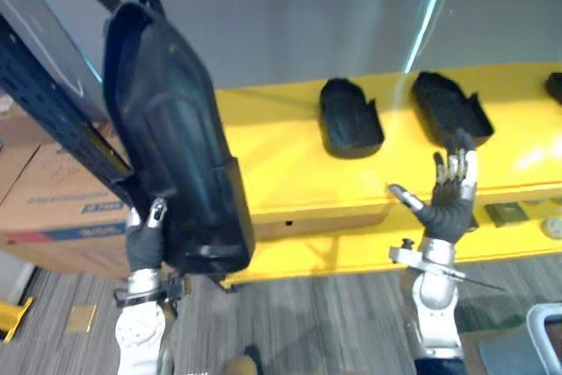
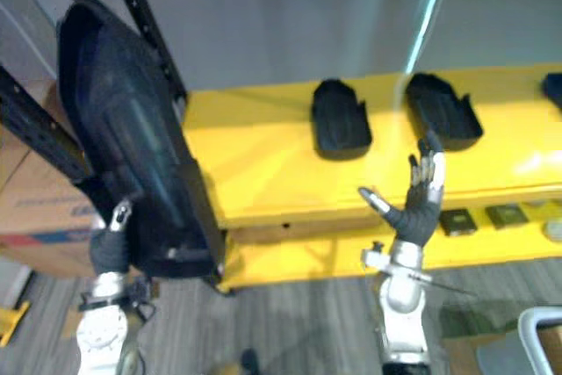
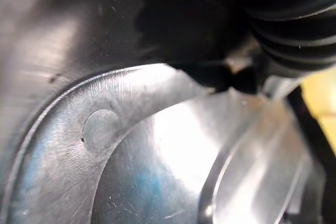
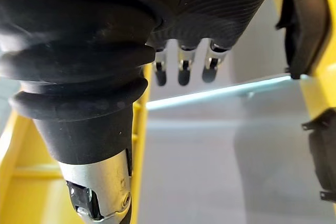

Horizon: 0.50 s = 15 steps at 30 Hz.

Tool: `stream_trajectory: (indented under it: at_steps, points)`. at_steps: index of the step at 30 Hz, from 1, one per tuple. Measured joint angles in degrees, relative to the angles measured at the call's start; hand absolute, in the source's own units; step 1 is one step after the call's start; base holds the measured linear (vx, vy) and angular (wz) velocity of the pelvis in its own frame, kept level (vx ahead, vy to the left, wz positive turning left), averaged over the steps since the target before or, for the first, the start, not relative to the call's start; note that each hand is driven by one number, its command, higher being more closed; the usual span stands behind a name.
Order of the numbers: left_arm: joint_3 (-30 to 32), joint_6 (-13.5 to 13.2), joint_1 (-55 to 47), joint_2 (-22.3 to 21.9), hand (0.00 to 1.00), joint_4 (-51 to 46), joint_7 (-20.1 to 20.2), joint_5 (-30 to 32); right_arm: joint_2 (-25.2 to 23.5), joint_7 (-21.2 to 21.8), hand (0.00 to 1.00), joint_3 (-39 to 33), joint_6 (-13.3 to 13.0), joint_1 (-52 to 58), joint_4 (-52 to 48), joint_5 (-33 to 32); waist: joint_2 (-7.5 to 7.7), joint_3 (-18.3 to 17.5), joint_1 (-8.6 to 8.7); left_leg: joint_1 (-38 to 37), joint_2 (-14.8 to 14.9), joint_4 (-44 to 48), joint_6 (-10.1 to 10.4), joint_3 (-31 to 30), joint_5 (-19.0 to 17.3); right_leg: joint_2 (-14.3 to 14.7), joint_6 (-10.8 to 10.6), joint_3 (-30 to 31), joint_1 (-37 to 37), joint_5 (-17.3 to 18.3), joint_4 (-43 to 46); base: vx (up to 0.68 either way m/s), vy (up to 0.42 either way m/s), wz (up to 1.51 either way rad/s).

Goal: Walk over and take plastic housings, then place them on the shelf

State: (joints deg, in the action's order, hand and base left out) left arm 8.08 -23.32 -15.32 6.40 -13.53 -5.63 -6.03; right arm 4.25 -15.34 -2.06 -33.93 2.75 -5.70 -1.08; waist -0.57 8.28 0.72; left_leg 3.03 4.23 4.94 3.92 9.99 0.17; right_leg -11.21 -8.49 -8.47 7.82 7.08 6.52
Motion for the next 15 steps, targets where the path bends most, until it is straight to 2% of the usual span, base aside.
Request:
stream_trajectory:
  at_steps: [3, 4, 5, 10, 12, 15]
  points:
    - [0.0, 2.4, 1.4, -0.5, 1.0, 0.0, -3.6, 3.3, 0.6, -2.8, 0.0, -0.1, 0.0, -0.4, 0.1, 2.4, -0.46, 0.2, 0.19, 2.1, -1.0, -5.3, 0.0, -0.3, 4.7, 0.0, 0.6, -2.8, -2.8, 0.3, -2.3, -0.14, -0.039, 0.1]
    - [-0.1, 3.1, 1.8, -1.1, 1.0, 0.0, -4.5, 4.9, 1.0, -4.1, 0.0, -0.1, 0.0, -0.4, 0.1, 3.3, -1.28, 0.7, 0.29, 1.9, -0.8, -7.6, 0.0, -0.7, 6.4, 0.4, 1.0, -3.4, -3.3, -0.1, -2.3, -0.19, -0.043, 0.35]
    - [0.0, 5.2, 2.4, -1.8, 1.0, 0.0, -5.9, 7.9, 1.3, -5.8, 0.0, -0.2, 0.0, -0.5, 0.1, 4.5, -2.23, 0.7, 0.74, 1.6, -0.8, -9.7, 0.0, -1.5, 8.1, 0.8, 1.1, -4.6, -3.5, -0.2, -2.2, -0.12, -0.019, 0.29]
    - [0.6, 11.2, 3.3, -1.9, 1.0, -0.1, -6.3, 8.7, 1.4, -5.8, 0.0, 0.0, 0.3, -1.1, -1.0, 4.7, -2.28, 0.8, 0.53, 0.9, -0.7, -9.7, 0.0, -1.6, 8.4, 0.8, 1.2, -5.0, -2.7, -0.4, -2.0, -0.06, 0.005, 0.07]
    - [0.9, 15.5, 4.5, -1.6, 1.0, 0.1, -5.6, 8.4, 1.4, -5.4, 0.0, 0.1, 1.4, -1.2, -1.0, 4.7, -2.12, 0.9, 0.54, 1.0, -0.8, -9.9, -0.1, -1.6, 8.5, 0.7, 1.1, -5.1, -2.8, -0.6, -2.1, -0.06, 0.025, 0.01]
    - [0.8, 19.1, 7.9, 1.0, 1.0, 3.3, -5.4, 8.4, 2.2, -4.2, 0.0, 0.1, 1.8, -1.6, -1.0, 4.6, -2.42, 1.6, 0.77, 1.0, -0.9, -9.9, -0.2, -1.6, 8.7, 0.6, 1.0, -5.1, -2.8, -0.7, -2.2, -0.05, 0.025, 0.0]
